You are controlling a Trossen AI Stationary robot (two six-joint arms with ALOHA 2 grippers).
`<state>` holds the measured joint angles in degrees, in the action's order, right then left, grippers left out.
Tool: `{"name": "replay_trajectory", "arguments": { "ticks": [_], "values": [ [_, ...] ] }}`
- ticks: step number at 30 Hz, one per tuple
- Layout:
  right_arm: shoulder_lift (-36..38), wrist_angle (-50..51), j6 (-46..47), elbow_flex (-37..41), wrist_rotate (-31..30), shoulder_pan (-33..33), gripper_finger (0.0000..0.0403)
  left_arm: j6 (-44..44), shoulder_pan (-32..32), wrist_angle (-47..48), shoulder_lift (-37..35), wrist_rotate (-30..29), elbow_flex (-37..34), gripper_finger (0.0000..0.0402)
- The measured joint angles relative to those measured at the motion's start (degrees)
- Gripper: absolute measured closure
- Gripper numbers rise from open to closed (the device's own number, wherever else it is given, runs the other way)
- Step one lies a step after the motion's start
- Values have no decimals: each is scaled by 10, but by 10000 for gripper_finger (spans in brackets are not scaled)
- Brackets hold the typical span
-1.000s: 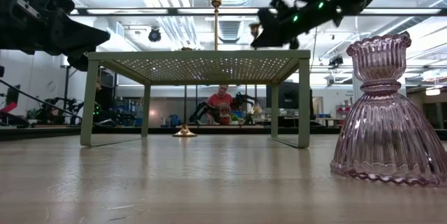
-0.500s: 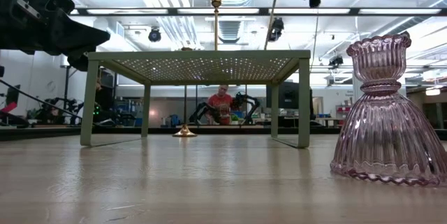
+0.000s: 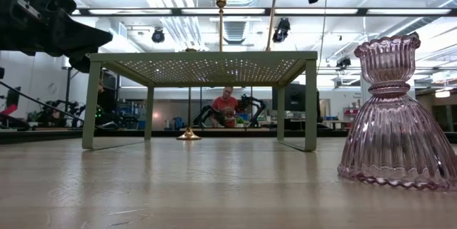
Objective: Pick & Place candle stick holders
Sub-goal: Put the right gold candle holder on the shelf aligned with the other gold candle holder
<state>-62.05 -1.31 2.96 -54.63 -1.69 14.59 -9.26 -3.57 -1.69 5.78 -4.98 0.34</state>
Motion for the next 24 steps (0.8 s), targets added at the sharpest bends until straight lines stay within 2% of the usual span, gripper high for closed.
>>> {"name": "replay_trajectory", "arguments": {
  "ticks": [10,14,24],
  "values": [
    [-77,106,11,-97,-5,-8,390,0,0,0,0,0,0,388],
    [-97,118,0,-122,-4,-9,390,0,0,0,0,0,0,388],
    [-100,114,-7,-104,-13,-8,390,0,0,0,0,0,0,388]
  ]
}}
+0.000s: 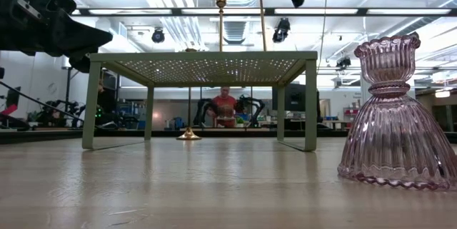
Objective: Pick & Place candle stick holders
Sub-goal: Put the right gold candle holder on the shelf aligned with the other gold candle holder
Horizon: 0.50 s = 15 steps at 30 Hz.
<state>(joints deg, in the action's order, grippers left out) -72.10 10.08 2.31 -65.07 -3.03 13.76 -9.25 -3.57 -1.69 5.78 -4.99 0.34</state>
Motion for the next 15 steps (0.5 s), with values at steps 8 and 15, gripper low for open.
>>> {"name": "replay_trajectory", "arguments": {
  "ticks": [8,15],
  "values": [
    [5,-39,-3,27,-1,0,390,0,0,0,0,0,0,388],
    [5,-38,-1,28,-1,0,390,0,0,0,0,0,0,388]
  ]
}}
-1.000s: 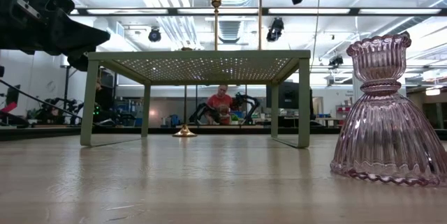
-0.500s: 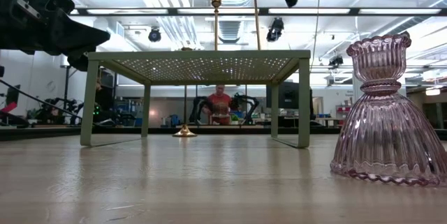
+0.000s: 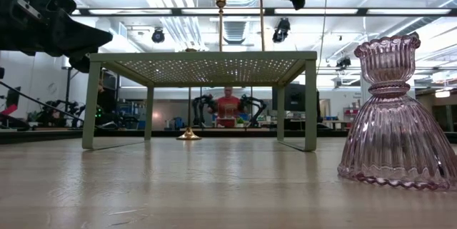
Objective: Pick & Place candle stick holders
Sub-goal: Put the right gold candle holder on the shelf aligned with the other gold candle holder
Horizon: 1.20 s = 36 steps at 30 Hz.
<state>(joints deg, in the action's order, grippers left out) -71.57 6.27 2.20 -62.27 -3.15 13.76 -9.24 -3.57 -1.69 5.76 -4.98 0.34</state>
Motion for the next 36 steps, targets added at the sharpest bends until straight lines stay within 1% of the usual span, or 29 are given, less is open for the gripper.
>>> {"name": "replay_trajectory", "arguments": {
  "ticks": [13,23,36],
  "values": [
    [2,7,3,-6,0,0,338,0,0,0,0,0,0,388],
    [20,14,6,-18,2,-1,303,0,0,0,0,0,0,388],
    [30,19,8,-21,2,-3,275,0,0,0,0,0,0,388]
  ]
}}
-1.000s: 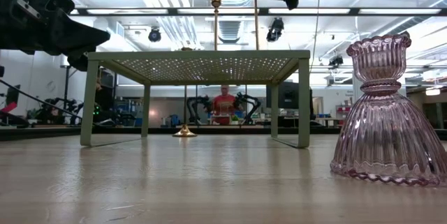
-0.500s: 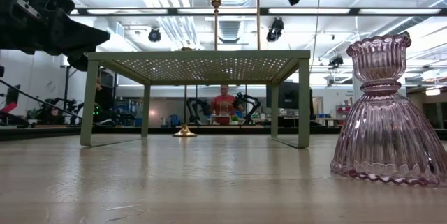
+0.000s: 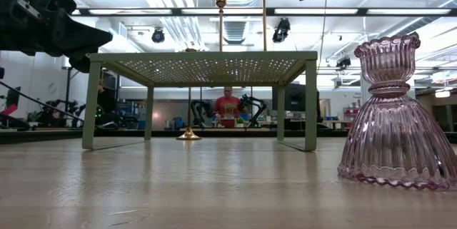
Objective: Pick & Place candle stick holders
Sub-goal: Put the right gold candle holder on the shelf aligned with the other gold candle holder, then put the right transparent glass candle holder on the shelf
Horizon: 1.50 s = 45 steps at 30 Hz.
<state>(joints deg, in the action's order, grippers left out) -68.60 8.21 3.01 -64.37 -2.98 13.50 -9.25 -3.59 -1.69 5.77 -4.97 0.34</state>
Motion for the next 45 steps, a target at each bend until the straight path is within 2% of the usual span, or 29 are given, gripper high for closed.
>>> {"name": "replay_trajectory", "arguments": {
  "ticks": [9,15,23,32,45],
  "values": [
    [2,32,11,1,0,-2,261,0,0,0,0,0,0,388],
    [2,94,29,2,1,-2,256,0,0,0,0,0,0,388],
    [2,194,59,3,21,-15,270,0,0,0,0,0,0,388],
    [2,221,81,7,21,-61,282,0,0,0,0,0,0,388],
    [3,231,101,11,19,-151,271,0,0,0,0,0,0,388]
  ]
}}
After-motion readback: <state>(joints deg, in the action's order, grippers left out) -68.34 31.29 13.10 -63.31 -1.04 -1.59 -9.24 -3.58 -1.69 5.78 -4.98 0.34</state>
